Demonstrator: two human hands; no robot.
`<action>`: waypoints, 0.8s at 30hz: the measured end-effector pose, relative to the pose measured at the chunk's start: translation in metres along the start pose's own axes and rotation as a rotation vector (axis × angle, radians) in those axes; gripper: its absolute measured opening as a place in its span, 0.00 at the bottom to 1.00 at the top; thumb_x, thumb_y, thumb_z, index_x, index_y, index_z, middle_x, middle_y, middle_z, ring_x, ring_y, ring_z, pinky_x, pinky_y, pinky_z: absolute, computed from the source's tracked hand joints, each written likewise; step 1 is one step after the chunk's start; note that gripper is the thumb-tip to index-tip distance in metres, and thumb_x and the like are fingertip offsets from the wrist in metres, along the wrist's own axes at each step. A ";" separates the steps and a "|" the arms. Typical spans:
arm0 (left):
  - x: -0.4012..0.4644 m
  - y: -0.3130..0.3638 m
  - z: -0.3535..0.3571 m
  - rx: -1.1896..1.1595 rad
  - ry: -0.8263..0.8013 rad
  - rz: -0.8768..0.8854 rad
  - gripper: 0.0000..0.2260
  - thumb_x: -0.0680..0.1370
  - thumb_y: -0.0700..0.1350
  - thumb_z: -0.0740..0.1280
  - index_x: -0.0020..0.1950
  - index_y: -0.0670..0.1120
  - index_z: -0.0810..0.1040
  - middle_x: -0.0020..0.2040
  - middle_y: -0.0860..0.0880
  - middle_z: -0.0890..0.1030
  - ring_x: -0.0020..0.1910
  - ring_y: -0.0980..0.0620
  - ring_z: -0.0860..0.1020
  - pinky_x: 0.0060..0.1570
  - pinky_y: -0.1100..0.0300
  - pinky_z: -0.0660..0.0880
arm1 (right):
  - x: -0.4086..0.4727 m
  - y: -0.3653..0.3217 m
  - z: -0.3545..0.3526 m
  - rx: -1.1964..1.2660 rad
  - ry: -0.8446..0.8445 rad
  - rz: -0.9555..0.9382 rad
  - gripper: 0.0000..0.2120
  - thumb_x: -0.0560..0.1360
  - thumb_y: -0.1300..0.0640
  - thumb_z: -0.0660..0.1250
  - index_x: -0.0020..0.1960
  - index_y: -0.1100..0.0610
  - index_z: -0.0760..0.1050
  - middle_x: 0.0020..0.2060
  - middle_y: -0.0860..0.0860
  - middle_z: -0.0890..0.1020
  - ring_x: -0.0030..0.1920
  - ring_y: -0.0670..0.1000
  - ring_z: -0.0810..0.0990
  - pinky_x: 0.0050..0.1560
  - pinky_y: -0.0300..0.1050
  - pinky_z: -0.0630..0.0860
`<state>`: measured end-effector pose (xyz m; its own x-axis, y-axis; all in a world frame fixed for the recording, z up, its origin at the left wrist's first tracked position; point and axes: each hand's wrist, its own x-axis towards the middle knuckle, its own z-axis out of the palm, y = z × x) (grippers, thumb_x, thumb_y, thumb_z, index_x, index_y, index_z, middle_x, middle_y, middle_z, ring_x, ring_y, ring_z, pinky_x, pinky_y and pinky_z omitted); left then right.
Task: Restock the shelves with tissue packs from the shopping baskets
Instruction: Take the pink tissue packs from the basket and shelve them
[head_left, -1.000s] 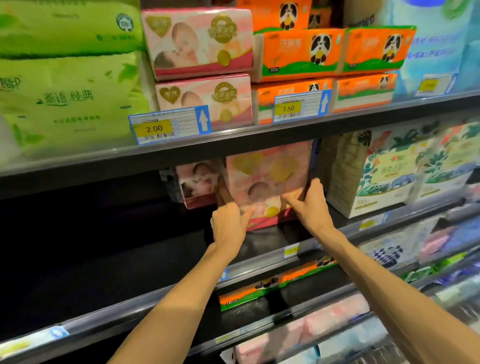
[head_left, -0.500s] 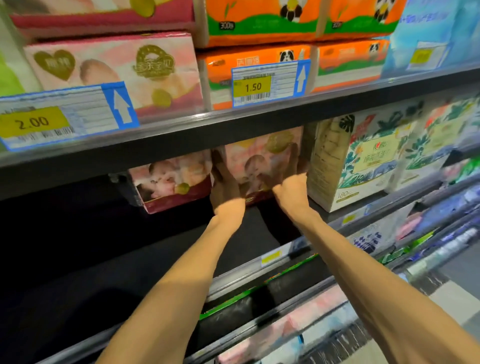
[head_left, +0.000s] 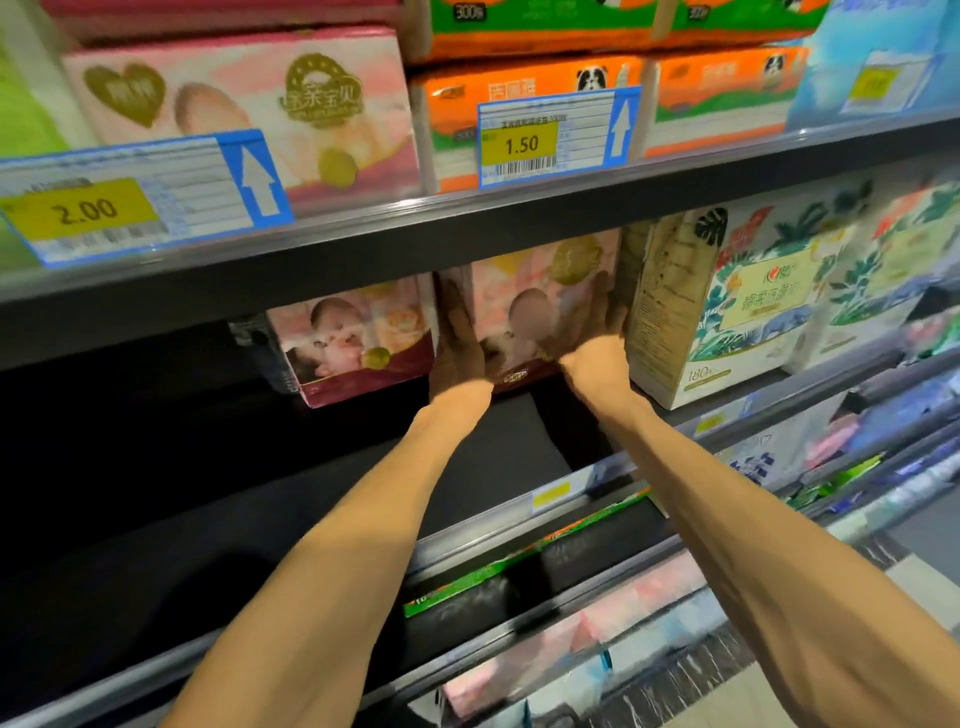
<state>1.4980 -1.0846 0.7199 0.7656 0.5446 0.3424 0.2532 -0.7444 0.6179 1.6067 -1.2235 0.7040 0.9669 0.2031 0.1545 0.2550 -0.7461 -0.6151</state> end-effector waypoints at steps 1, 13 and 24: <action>-0.004 -0.004 -0.006 0.012 -0.055 0.014 0.41 0.80 0.50 0.70 0.83 0.42 0.49 0.79 0.38 0.64 0.73 0.38 0.69 0.69 0.50 0.70 | -0.005 -0.002 -0.005 -0.030 -0.048 -0.028 0.14 0.79 0.55 0.68 0.51 0.68 0.74 0.52 0.67 0.77 0.57 0.63 0.77 0.50 0.50 0.71; -0.120 -0.026 -0.083 0.523 -0.170 0.231 0.32 0.83 0.61 0.60 0.82 0.49 0.56 0.74 0.44 0.70 0.72 0.40 0.69 0.68 0.42 0.69 | -0.134 0.017 -0.058 -0.459 -0.026 -0.480 0.47 0.78 0.34 0.65 0.84 0.53 0.46 0.82 0.57 0.57 0.81 0.60 0.56 0.74 0.63 0.67; -0.304 -0.040 -0.085 0.571 -0.244 0.446 0.32 0.84 0.63 0.55 0.84 0.50 0.52 0.84 0.47 0.53 0.83 0.44 0.48 0.80 0.42 0.51 | -0.321 0.095 -0.078 -0.487 -0.134 -0.465 0.48 0.76 0.32 0.66 0.85 0.50 0.46 0.82 0.56 0.56 0.81 0.59 0.56 0.75 0.63 0.63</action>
<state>1.2049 -1.1876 0.6516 0.9593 0.0938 0.2665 0.1048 -0.9941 -0.0273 1.3219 -1.4095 0.6565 0.7546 0.6242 0.2023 0.6486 -0.7563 -0.0859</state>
